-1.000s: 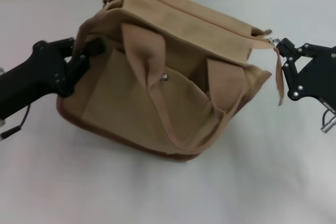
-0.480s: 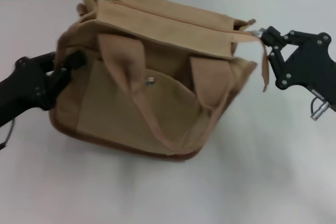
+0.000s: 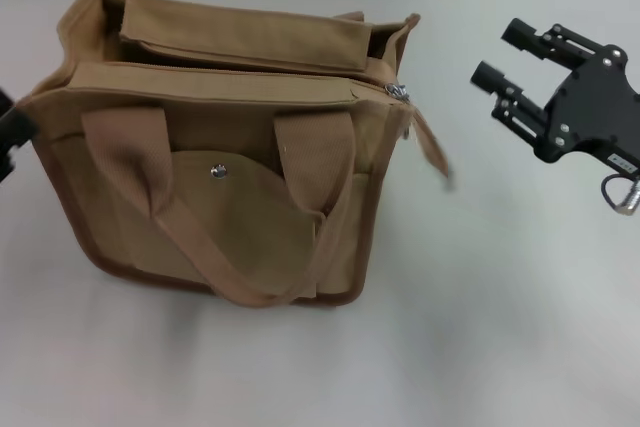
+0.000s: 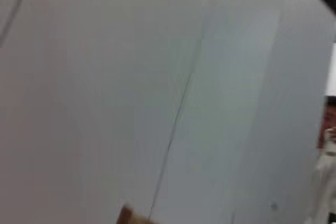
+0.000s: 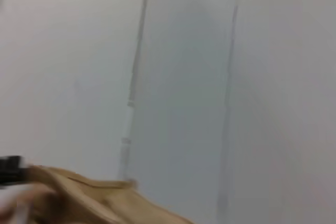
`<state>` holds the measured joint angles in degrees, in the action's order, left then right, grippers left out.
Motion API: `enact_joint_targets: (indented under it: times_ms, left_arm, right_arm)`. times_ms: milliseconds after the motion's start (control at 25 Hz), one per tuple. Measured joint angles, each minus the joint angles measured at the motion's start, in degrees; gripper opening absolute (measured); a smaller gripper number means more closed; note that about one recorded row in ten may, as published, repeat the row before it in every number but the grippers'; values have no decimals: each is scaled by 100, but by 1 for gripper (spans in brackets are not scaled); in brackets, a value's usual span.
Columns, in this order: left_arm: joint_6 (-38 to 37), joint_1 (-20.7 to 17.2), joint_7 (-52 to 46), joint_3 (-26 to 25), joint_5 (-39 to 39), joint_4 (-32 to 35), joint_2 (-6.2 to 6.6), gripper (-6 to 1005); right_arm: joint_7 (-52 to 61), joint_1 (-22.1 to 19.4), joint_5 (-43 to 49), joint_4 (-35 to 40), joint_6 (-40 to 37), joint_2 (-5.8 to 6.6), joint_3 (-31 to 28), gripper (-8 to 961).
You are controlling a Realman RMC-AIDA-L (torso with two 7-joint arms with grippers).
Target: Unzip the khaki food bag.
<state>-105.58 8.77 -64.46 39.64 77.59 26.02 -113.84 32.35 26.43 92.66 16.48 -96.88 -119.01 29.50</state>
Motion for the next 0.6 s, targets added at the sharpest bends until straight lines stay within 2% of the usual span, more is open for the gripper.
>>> enact_joint_targets:
  times_ms: [80, 160, 240, 320, 360, 440, 600]
  left_arm:
    - [-323, -35, 87, 1, 64, 26, 170, 394]
    - [-652, -15, 97, 120, 264, 88, 417, 471]
    - [-886, 54, 13, 345, 533, 163, 705, 567]
    - [-945, 113, -138, 660, 614, 240, 915, 664]
    - [-949, 134, -223, 817, 613, 302, 972, 712]
    - [-957, 180, -368, 1040, 613, 462, 1005, 746]
    - [-956, 344, -464, 1407, 665, 632, 948, 812]
  right_arm:
    - [703, -10, 0, 370, -160, 43, 369, 422]
    - [1617, -4, 1, 700, -316, 152, 760, 483]
    - [2456, 48, 0, 895, -539, 309, 1089, 543]
    - [3043, 101, 1, 978, -934, 444, 1308, 604]
    - [3209, 116, 0, 1008, -1183, 496, 1358, 635]
    - [3423, 109, 1, 1100, -1642, 532, 1389, 669]
    - [3695, 40, 1, 1461, -2213, 433, 1649, 686]
